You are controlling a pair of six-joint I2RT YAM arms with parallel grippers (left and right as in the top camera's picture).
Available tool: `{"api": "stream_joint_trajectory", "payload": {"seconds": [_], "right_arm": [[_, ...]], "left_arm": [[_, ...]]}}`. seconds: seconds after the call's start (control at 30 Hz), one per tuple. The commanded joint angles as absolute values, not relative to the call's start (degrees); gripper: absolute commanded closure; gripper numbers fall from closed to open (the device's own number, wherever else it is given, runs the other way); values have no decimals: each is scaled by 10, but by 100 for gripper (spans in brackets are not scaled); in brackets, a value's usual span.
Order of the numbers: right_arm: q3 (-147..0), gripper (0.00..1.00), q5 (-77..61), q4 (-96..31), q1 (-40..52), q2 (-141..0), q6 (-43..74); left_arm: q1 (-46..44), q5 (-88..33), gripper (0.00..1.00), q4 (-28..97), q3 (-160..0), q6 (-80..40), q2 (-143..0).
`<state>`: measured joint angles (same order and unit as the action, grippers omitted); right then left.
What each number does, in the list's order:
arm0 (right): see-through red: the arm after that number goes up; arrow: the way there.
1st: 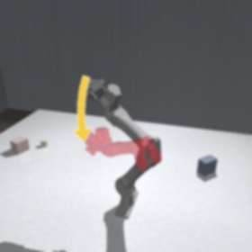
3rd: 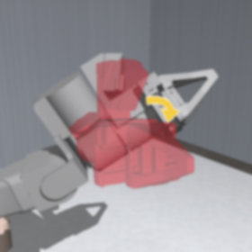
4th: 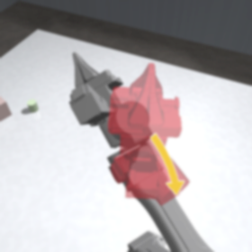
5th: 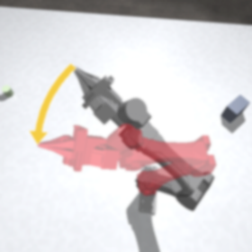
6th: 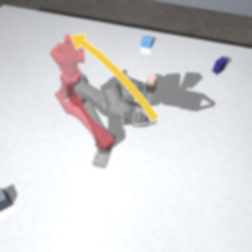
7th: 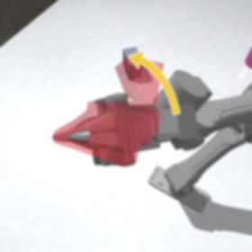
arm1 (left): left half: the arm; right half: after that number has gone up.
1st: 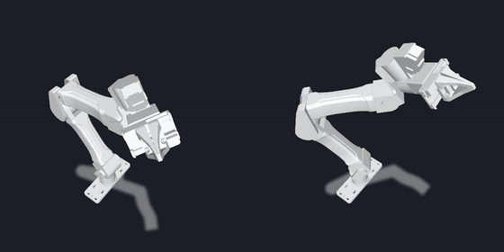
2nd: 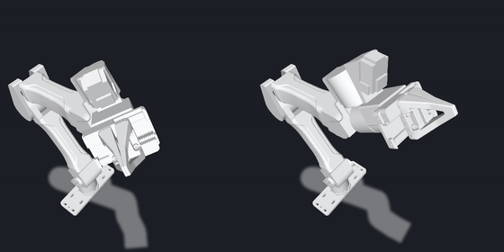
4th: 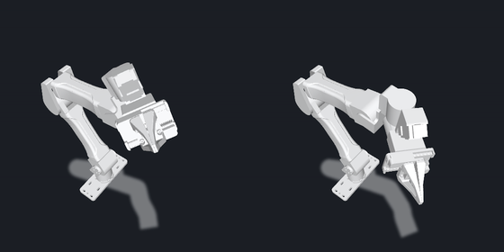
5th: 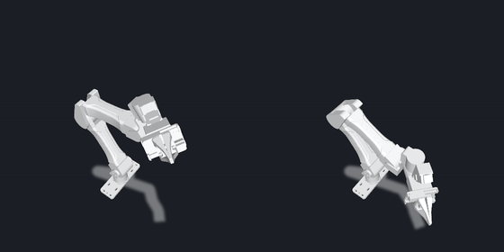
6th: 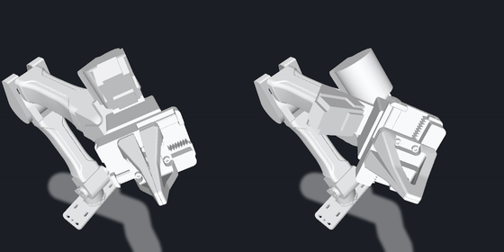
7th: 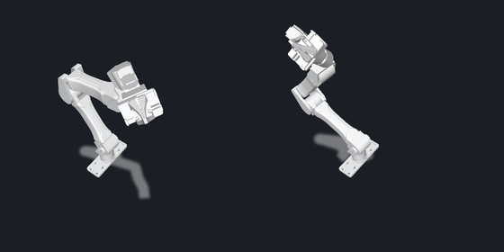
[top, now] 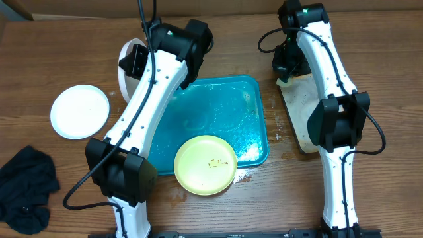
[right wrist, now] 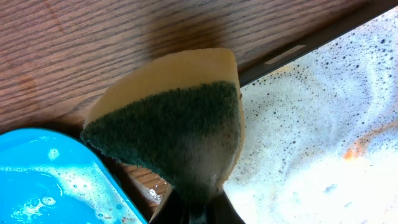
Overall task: Clean dirty plates on tray and stack at the side
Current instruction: 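Raise the scrubbed plate upright above the teal tray with the left gripper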
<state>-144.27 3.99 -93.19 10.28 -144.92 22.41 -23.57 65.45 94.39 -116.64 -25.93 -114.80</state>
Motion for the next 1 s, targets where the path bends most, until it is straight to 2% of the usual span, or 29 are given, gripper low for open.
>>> {"api": "stream_joint_trajectory", "payload": {"seconds": [0.0,0.33,0.97], "right_arm": [[-1456,96,42,-933,106,-1447,220],[-1456,96,42,-933,106,-1447,220],[-1456,96,42,-936,103,-1447,221]], "left_arm": [[-256,676,96,943,-1178,-254,-1154],[-336,712,96,953,-1178,-267,-1155],[-330,682,96,968,-1176,-302,-1161]]}}
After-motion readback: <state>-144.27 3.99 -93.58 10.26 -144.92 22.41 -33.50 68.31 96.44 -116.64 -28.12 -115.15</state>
